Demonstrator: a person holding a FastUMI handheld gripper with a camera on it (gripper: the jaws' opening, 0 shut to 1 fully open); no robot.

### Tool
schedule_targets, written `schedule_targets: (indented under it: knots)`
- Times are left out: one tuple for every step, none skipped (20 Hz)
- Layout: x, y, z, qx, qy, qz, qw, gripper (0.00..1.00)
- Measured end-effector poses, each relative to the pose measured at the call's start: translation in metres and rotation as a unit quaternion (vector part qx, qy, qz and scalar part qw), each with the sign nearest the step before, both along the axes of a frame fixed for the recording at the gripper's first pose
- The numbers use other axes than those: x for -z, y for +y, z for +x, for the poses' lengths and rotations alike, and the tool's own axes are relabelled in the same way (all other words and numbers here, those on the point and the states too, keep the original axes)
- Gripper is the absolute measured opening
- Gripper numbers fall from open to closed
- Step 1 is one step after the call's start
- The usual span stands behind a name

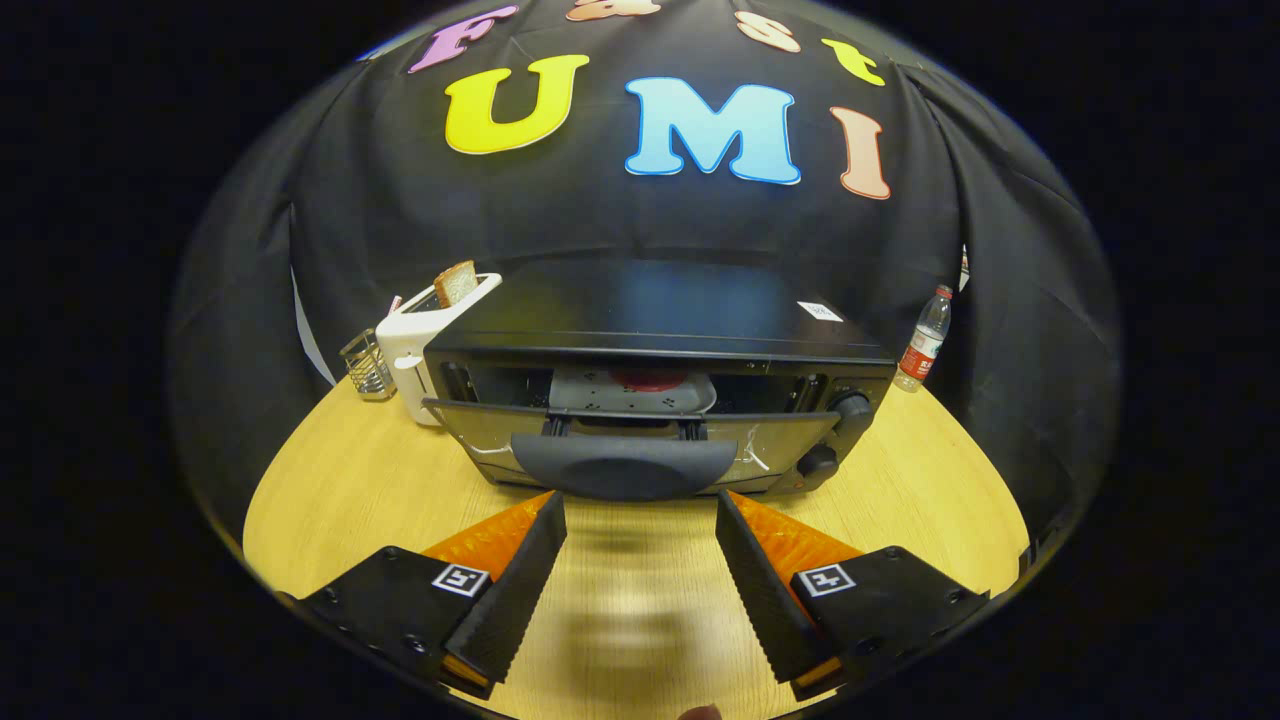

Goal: Open the toaster oven, put the food inside, and close the toaster oven door.

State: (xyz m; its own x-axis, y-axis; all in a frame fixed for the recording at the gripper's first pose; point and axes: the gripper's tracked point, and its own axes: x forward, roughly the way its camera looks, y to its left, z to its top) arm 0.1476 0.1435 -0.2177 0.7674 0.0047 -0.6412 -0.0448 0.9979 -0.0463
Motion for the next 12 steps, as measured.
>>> schedule_targets:
  knots:
    - [-0.003, -0.001, 0.003, 0.0, -0.005, 0.0, 1.0, 0.96]
    - [-0.009, -0.002, 0.006, -0.001, -0.015, 0.001, 1.0, 0.96]
    - [-0.017, -0.004, 0.01, -0.001, -0.026, 0.0, 1.0, 0.96]
    - [-0.025, -0.004, 0.012, -0.004, -0.042, -0.001, 0.999, 0.96]
    - [-0.035, -0.005, 0.014, -0.01, -0.059, -0.003, 0.998, 0.96]
    - [-0.045, -0.006, 0.011, -0.016, -0.074, -0.007, 0.997, 0.96]
    - [-0.055, -0.007, 0.008, -0.022, -0.09, -0.012, 0.996, 0.96]
    - [-0.064, -0.008, 0.004, -0.027, -0.104, -0.016, 0.994, 0.96]
    - [-0.073, -0.011, -0.001, -0.031, -0.117, -0.019, 0.993, 0.96]
    - [-0.082, -0.014, -0.006, -0.034, -0.129, -0.022, 0.991, 0.96]
    - [-0.093, -0.018, -0.012, -0.036, -0.142, -0.023, 0.989, 0.96]
    - [-0.102, -0.021, -0.019, -0.036, -0.154, -0.022, 0.987, 0.96]
